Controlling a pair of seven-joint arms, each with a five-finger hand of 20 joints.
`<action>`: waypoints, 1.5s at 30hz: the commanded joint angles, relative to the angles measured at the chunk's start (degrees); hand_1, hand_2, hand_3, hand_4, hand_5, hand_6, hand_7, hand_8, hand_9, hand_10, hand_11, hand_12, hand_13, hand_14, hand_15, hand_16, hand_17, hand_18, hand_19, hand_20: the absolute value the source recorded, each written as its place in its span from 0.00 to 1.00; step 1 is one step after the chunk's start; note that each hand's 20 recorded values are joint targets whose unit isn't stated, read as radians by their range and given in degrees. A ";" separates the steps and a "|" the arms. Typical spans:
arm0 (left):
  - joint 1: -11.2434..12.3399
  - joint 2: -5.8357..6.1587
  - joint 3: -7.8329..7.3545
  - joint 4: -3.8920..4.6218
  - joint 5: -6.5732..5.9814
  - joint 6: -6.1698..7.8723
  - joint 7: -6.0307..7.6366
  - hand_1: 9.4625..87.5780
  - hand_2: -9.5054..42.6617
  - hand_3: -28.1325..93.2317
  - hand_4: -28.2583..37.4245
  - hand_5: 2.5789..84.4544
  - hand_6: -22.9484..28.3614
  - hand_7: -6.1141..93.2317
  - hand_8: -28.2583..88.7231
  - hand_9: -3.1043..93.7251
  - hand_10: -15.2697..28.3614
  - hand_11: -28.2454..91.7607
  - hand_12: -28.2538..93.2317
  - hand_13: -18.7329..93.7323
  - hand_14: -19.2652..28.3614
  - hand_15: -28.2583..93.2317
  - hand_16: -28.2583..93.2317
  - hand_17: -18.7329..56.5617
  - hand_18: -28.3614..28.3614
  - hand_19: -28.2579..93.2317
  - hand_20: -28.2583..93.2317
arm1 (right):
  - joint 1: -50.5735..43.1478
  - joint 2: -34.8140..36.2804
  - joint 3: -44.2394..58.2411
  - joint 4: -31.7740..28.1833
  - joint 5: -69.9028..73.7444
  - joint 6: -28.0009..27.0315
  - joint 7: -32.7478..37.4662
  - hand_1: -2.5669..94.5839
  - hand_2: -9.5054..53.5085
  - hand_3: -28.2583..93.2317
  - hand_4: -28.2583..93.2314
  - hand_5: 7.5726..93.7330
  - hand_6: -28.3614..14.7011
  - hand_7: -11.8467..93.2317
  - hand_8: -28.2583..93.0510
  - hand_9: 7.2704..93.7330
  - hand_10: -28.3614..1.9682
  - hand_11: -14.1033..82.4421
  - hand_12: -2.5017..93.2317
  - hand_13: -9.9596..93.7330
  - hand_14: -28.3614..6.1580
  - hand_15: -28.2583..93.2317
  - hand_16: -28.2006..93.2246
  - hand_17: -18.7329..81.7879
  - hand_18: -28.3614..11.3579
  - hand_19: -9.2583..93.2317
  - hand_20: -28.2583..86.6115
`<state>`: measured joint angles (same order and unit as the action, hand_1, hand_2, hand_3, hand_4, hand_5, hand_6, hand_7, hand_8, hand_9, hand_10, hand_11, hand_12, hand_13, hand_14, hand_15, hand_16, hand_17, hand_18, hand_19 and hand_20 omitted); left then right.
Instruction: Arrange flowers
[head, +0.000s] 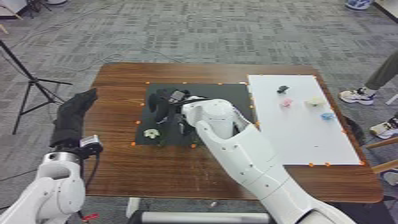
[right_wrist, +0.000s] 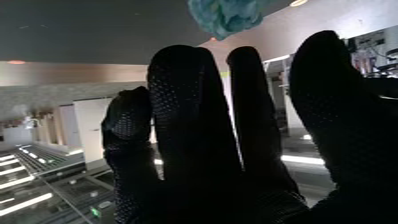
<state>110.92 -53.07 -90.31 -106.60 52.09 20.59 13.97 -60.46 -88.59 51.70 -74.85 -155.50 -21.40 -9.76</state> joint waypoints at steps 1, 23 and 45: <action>2.38 -0.40 -1.34 -0.48 -0.33 -0.70 1.20 0.07 0.18 0.81 0.00 0.49 0.51 0.19 0.18 0.43 0.62 0.35 0.32 0.37 0.66 0.27 0.26 0.17 0.62 0.22 0.32 | 5.09 5.75 -3.21 -4.48 6.07 -0.64 2.49 0.43 0.00 0.84 0.05 0.50 0.68 0.38 0.12 0.58 0.50 0.27 0.19 0.70 0.49 0.76 0.50 0.50 0.16 0.85 0.74; 6.19 -1.65 -3.93 -3.55 3.42 -1.06 -1.21 0.16 0.21 0.80 0.00 0.55 0.52 0.22 0.17 0.52 0.68 0.39 0.30 0.49 0.76 0.36 0.22 0.33 0.71 0.33 0.38 | -10.53 38.26 15.52 -32.60 20.45 22.24 5.49 0.27 0.00 0.79 0.02 0.44 0.63 0.31 0.15 0.49 0.44 0.22 0.20 0.61 0.40 0.52 0.45 0.42 0.18 0.63 0.63; 7.66 -2.35 -4.28 -4.55 3.24 -0.90 -0.76 0.17 0.23 0.80 0.01 0.57 0.53 0.23 0.17 0.55 0.67 0.41 0.31 0.50 0.77 0.38 0.21 0.32 0.72 0.32 0.37 | -26.15 44.36 32.70 -21.06 14.26 16.99 5.92 0.38 0.00 0.82 0.01 0.49 0.69 0.38 0.11 0.59 0.56 0.28 0.20 0.70 0.51 0.57 0.46 0.46 0.18 0.75 0.69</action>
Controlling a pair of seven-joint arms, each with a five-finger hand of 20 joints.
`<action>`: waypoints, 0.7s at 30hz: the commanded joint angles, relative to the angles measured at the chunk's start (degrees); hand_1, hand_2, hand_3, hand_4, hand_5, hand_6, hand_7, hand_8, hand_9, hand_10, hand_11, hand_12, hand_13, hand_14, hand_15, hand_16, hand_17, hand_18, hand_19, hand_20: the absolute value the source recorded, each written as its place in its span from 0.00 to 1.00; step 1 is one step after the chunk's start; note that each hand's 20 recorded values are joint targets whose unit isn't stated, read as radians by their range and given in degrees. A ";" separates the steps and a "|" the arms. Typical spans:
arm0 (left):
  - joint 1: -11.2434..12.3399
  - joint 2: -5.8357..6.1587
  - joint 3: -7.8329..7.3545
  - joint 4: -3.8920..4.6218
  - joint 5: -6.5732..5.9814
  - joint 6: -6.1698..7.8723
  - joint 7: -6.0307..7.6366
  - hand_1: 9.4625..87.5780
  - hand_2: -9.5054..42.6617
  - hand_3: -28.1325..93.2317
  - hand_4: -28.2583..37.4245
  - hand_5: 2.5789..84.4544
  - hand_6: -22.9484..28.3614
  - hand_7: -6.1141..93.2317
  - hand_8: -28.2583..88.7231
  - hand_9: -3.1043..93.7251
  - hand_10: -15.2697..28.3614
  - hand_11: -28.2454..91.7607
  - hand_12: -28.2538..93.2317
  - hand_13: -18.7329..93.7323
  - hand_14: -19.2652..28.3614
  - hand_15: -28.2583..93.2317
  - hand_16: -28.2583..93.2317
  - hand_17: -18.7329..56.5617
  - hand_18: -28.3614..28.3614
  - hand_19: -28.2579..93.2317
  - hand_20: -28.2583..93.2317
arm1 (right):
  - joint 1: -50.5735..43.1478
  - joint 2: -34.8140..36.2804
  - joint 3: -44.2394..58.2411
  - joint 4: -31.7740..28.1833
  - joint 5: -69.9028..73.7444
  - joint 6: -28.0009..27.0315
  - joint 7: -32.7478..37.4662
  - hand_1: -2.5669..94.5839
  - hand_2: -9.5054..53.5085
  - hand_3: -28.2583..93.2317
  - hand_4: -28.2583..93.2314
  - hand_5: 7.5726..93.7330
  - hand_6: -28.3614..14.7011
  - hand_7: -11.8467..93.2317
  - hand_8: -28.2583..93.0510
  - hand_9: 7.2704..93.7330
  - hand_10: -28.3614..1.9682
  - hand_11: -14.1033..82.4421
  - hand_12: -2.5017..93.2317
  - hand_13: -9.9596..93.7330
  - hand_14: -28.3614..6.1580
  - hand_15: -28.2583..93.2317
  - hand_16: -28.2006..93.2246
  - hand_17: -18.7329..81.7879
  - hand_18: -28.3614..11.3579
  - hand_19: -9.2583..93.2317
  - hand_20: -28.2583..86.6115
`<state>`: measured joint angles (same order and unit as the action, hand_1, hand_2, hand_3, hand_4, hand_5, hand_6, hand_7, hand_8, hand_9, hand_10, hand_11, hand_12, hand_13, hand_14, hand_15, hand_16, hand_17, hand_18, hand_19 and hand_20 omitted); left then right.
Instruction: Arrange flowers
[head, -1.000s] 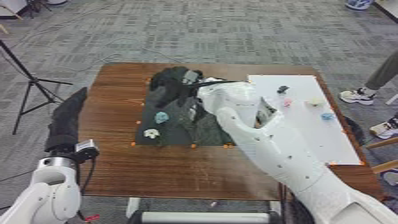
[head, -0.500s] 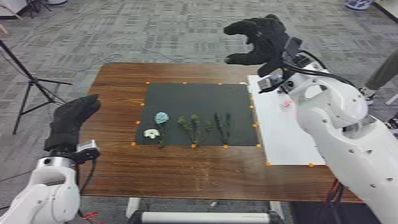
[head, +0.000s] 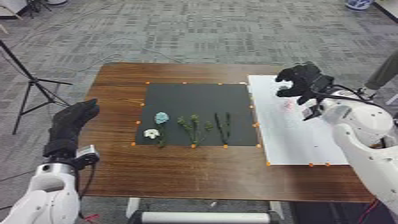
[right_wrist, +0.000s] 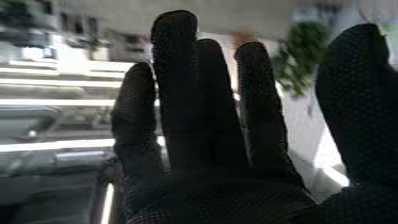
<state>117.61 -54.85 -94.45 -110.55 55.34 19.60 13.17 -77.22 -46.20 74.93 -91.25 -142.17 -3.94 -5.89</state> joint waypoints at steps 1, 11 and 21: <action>1.22 -0.58 -0.33 -0.63 -0.08 0.08 0.08 0.17 0.23 0.80 0.01 0.57 0.53 0.23 0.17 0.55 0.67 0.41 0.31 0.50 0.77 0.38 0.21 0.32 0.72 0.32 0.37 | -11.42 1.80 11.75 -5.67 1.49 0.00 2.19 0.38 0.00 0.82 0.01 0.49 0.69 0.38 0.11 0.58 0.56 0.28 0.20 0.70 0.51 0.57 0.46 0.46 0.18 0.75 0.69; 1.18 -0.65 -0.06 -0.81 0.00 -0.60 0.00 0.17 0.23 0.80 0.01 0.57 0.53 0.22 0.17 0.55 0.67 0.40 0.31 0.50 0.77 0.38 0.21 0.32 0.72 0.32 0.37 | -23.18 0.83 23.08 -8.10 1.93 0.31 3.59 0.37 0.00 0.82 0.01 0.49 0.69 0.38 0.11 0.58 0.55 0.28 0.20 0.70 0.51 0.57 0.46 0.46 0.18 0.75 0.69; 1.15 -0.82 -0.03 -0.95 0.29 -1.51 -0.31 0.17 0.23 0.80 0.01 0.57 0.53 0.22 0.17 0.55 0.67 0.40 0.31 0.50 0.77 0.38 0.21 0.32 0.72 0.32 0.37 | -20.60 -1.38 23.52 -0.06 -2.96 -2.48 3.22 0.38 0.00 0.83 0.01 0.50 0.70 0.39 0.11 0.59 0.56 0.28 0.20 0.70 0.50 0.58 0.46 0.46 0.17 0.75 0.69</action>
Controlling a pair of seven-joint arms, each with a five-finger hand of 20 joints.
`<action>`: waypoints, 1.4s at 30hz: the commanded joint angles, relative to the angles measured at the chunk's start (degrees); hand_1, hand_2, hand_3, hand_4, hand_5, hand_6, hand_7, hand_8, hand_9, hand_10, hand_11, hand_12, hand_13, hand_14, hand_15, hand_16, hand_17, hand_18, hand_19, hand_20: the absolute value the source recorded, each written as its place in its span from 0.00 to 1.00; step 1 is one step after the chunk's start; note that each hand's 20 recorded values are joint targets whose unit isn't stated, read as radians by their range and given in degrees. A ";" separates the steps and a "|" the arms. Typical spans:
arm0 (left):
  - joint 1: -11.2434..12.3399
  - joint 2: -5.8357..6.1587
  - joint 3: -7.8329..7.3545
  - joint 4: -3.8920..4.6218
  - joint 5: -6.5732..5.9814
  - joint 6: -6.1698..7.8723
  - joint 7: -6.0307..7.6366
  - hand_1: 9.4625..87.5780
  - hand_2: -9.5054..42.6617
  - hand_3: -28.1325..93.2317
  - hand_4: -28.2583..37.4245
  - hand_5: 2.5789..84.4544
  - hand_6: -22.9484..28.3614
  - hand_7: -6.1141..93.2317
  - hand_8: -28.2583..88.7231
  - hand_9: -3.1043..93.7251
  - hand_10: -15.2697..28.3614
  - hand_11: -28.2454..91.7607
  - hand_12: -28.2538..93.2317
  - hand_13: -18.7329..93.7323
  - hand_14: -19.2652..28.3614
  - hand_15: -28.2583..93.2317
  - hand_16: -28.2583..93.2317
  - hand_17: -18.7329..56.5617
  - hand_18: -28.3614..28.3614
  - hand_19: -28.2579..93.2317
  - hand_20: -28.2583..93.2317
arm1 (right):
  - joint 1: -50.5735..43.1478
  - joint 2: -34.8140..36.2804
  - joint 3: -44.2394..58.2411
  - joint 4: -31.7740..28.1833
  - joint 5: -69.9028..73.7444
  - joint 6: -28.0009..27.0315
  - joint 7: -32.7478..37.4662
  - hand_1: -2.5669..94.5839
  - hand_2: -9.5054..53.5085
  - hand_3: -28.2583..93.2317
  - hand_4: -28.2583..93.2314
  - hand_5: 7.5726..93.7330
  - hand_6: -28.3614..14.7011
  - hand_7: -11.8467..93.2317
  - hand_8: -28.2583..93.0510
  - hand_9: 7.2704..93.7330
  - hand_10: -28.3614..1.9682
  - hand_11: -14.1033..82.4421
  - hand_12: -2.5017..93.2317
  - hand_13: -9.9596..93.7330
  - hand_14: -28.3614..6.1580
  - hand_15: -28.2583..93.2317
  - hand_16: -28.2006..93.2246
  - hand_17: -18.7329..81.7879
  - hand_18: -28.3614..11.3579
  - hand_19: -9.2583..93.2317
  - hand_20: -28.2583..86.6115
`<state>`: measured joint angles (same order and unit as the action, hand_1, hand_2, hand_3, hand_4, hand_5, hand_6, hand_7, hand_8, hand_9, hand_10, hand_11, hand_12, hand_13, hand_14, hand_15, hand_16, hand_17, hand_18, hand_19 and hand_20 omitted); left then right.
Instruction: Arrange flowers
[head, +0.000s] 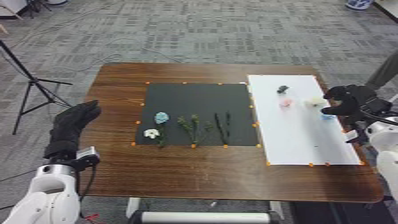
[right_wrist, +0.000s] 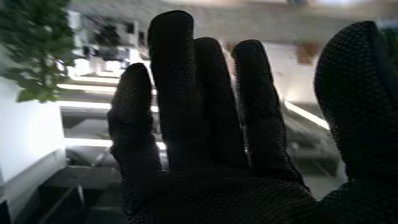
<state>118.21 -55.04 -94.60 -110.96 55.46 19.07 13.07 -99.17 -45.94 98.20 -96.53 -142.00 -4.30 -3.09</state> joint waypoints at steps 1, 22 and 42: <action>0.53 -0.64 0.17 -0.54 0.18 -1.02 -0.25 0.17 0.23 0.80 0.01 0.57 0.52 0.22 0.17 0.55 0.67 0.41 0.31 0.50 0.77 0.38 0.21 0.32 0.72 0.32 0.37 | 1.58 -1.97 0.48 5.73 -3.68 -2.42 0.25 0.38 0.00 0.83 0.01 0.50 0.70 0.39 0.11 0.59 0.56 0.28 0.20 0.70 0.50 0.58 0.46 0.46 0.17 0.76 0.69; 0.38 -0.72 0.38 -0.59 0.16 -1.94 -0.67 0.16 0.23 0.80 0.01 0.57 0.52 0.22 0.17 0.55 0.67 0.40 0.31 0.50 0.77 0.38 0.21 0.32 0.72 0.32 0.37 | 4.83 -3.37 -4.64 11.23 -5.30 3.54 2.47 0.42 0.00 0.83 0.01 0.54 0.71 0.41 0.11 0.64 0.57 0.31 0.20 0.72 0.51 0.61 0.46 0.47 0.18 0.77 0.70; 1.30 -0.64 -0.98 -1.34 -0.45 -1.60 -0.23 0.16 0.22 0.80 0.01 0.56 0.53 0.22 0.17 0.55 0.67 0.40 0.31 0.50 0.77 0.38 0.21 0.31 0.72 0.32 0.37 | 5.97 1.94 -8.16 6.95 0.54 12.13 4.95 0.66 0.00 0.74 0.03 0.78 0.71 0.42 0.24 0.96 0.69 0.24 0.44 0.87 0.65 0.66 0.51 0.59 0.18 0.86 0.73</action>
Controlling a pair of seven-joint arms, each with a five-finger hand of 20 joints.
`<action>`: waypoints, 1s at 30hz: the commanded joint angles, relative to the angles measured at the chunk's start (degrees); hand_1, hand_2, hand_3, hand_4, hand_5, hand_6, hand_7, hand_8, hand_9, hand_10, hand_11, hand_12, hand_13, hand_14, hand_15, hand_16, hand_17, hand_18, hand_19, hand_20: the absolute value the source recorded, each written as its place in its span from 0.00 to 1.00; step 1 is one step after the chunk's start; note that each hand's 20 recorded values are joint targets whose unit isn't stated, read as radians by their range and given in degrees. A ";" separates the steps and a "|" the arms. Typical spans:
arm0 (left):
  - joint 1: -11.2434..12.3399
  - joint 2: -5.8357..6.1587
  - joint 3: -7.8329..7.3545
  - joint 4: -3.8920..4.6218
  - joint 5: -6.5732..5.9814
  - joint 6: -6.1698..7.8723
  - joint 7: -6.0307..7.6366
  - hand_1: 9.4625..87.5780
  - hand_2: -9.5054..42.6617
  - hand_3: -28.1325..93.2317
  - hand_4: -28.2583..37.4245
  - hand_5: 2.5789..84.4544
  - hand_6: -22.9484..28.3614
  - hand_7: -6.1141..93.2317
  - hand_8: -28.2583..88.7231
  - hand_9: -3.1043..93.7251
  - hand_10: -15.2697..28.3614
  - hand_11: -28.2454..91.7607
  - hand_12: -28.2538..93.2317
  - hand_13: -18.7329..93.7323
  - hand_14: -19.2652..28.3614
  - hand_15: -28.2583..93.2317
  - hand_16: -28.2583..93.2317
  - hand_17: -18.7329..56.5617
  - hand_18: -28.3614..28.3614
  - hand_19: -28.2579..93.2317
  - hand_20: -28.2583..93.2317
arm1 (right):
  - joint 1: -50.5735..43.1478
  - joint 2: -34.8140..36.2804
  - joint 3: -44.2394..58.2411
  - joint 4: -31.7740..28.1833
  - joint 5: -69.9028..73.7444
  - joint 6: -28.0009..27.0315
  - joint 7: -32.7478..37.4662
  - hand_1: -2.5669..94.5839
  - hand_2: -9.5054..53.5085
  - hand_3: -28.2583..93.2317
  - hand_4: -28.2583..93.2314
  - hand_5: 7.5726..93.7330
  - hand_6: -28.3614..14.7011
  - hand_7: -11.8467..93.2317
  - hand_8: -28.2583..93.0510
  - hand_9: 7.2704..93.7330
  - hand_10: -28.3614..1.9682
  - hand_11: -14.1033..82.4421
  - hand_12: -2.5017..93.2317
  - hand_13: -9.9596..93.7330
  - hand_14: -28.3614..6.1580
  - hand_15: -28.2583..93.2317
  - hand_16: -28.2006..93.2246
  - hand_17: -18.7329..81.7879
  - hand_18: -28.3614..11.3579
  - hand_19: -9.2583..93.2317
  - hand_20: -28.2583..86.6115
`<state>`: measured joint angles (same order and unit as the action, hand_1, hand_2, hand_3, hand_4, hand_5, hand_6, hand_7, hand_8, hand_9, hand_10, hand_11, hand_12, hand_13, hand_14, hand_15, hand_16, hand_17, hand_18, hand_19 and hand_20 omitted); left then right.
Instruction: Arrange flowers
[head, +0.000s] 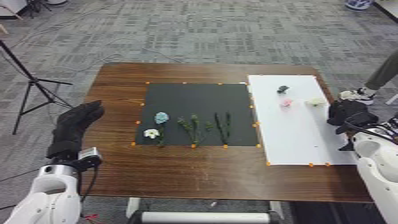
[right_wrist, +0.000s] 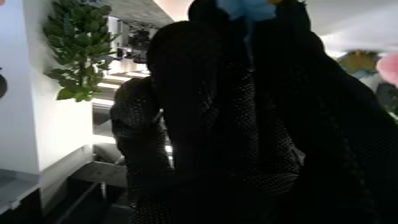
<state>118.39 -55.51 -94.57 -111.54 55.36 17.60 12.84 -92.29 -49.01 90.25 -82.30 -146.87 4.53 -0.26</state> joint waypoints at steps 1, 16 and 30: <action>1.32 -0.06 -1.17 -0.80 -0.44 -0.10 0.05 0.16 0.22 0.80 0.01 0.56 0.53 0.22 0.17 0.55 0.67 0.40 0.31 0.50 0.77 0.38 0.21 0.31 0.72 0.32 0.37 | -0.77 5.85 -0.29 -9.00 6.08 3.17 1.89 0.66 0.00 0.74 0.03 0.78 0.71 0.42 0.24 0.96 0.69 0.24 0.44 0.87 0.65 0.66 0.51 0.59 0.18 0.86 0.73; 1.14 0.76 -1.68 -0.30 -0.40 -0.09 0.25 0.16 0.22 0.80 0.01 0.57 0.51 0.22 0.17 0.55 0.67 0.40 0.31 0.50 0.77 0.38 0.21 0.32 0.71 0.30 0.36 | 21.13 8.36 -23.56 -23.32 15.44 2.08 -3.25 0.65 0.00 0.75 0.03 0.79 0.73 0.42 0.24 0.96 0.64 0.22 0.43 0.85 0.63 0.65 0.52 0.57 0.19 0.84 0.74; 0.28 1.05 -0.91 -0.63 -1.14 2.72 -0.73 0.29 0.69 0.73 0.00 0.64 0.43 0.25 0.16 0.59 0.68 0.40 0.31 0.52 0.76 0.38 0.21 0.33 0.69 0.30 0.36 | 36.09 -2.40 -47.94 -21.59 14.47 -2.91 -8.53 0.65 0.00 0.75 0.03 0.79 0.74 0.42 0.24 0.95 0.64 0.22 0.42 0.85 0.64 0.64 0.54 0.57 0.19 0.84 0.74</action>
<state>118.86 -54.48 -95.86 -111.74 54.59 18.34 12.83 -60.09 -43.34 48.48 -104.39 -130.81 2.82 -5.87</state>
